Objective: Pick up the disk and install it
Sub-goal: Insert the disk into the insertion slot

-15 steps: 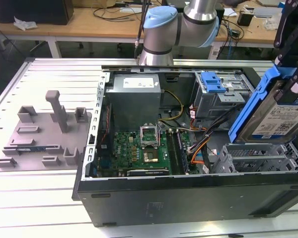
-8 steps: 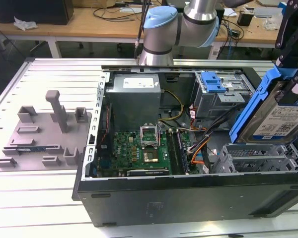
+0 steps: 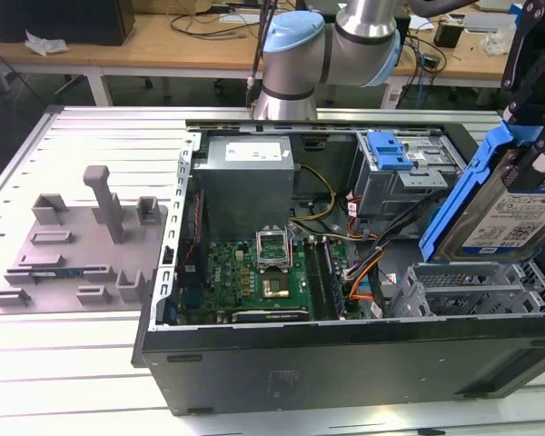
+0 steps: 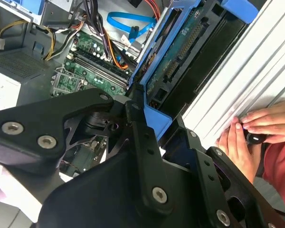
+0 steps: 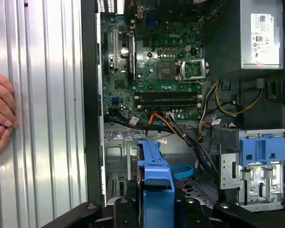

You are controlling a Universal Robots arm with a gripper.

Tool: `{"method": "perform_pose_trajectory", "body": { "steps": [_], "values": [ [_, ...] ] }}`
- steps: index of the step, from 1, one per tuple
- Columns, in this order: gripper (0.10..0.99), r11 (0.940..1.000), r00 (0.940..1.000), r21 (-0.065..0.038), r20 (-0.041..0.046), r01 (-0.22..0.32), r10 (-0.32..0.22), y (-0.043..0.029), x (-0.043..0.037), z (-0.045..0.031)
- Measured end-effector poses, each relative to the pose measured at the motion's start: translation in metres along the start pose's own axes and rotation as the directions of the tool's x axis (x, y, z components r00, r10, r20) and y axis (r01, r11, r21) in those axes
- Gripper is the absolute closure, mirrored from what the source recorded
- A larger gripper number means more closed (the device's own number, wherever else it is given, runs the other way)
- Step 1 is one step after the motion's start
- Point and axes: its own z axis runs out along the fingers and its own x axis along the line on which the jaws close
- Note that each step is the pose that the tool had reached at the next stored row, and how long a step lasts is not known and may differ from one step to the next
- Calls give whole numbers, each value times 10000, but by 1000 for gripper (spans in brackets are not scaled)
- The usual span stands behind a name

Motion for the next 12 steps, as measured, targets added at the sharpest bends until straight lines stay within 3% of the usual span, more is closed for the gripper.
{"method": "perform_pose_trajectory", "body": {
  "steps": [2,12],
  "values": [
    [718,9996,9996,-26,1,268,-268,-9,-1,10],
    [718,9997,9997,-23,0,234,-234,-37,0,16]
  ]
}}
